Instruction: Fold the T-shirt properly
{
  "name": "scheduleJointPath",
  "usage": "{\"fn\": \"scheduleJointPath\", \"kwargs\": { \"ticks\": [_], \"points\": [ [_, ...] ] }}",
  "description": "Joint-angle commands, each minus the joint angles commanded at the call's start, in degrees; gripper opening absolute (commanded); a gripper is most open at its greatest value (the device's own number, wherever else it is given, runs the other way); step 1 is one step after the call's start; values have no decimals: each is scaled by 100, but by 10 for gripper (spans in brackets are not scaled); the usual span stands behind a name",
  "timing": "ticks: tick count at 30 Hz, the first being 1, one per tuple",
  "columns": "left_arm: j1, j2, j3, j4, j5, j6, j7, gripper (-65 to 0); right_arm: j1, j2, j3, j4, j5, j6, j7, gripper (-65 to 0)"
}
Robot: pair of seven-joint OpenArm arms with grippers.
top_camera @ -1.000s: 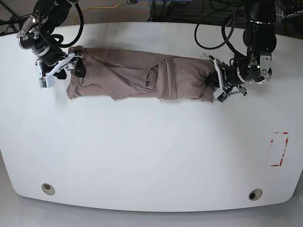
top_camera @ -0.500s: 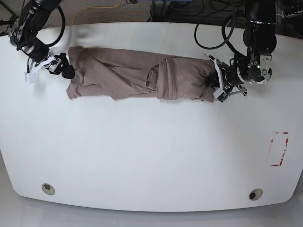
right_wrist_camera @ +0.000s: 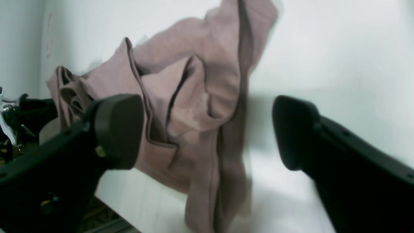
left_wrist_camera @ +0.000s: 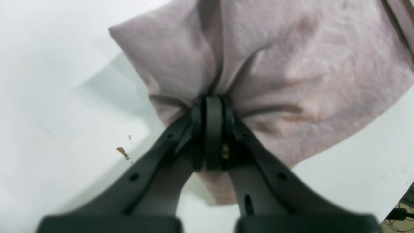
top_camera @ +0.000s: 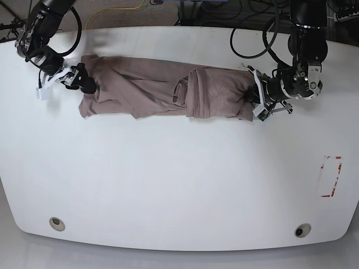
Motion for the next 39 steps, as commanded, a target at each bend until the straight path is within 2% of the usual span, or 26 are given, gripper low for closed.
{"fn": "scheduleJointPath", "kwargs": {
  "ticks": [9,15,16,20,24,26,30,35,36,39],
  "points": [
    [0,0,0,0,0,0,0,-650,-18,-149,-563,299,0,0,0,-52],
    [0,-9,0,0,0,0,0,-650,-88,-316,-615,501,-9,0,0,-68],
    [0,-9,0,0,0,0,0,-650,-88,-325,-615,510,-9,0,9,-89],
    [0,-9,0,0,9,0,0,-650,-88,-325,-633,510,-9,0,132,-258],
    [0,0,0,0,18,0,0,-650,-88,-299,-800,527,-9,0,229,-388],
    [0,0,0,0,18,0,0,-650,-88,-281,-932,527,-9,0,237,-428],
    [0,0,9,0,26,0,0,-650,-88,-281,-1002,536,-9,0,237,-468],
    [0,9,9,18,26,0,9,-650,-88,-273,-993,695,-18,-382,246,-590],
    [0,9,18,18,35,0,9,-650,-88,-246,-993,818,-18,-514,281,-628],
    [-9,9,18,18,35,0,9,-650,-88,-141,-1020,1064,-35,-813,325,-650]
  ]
}}
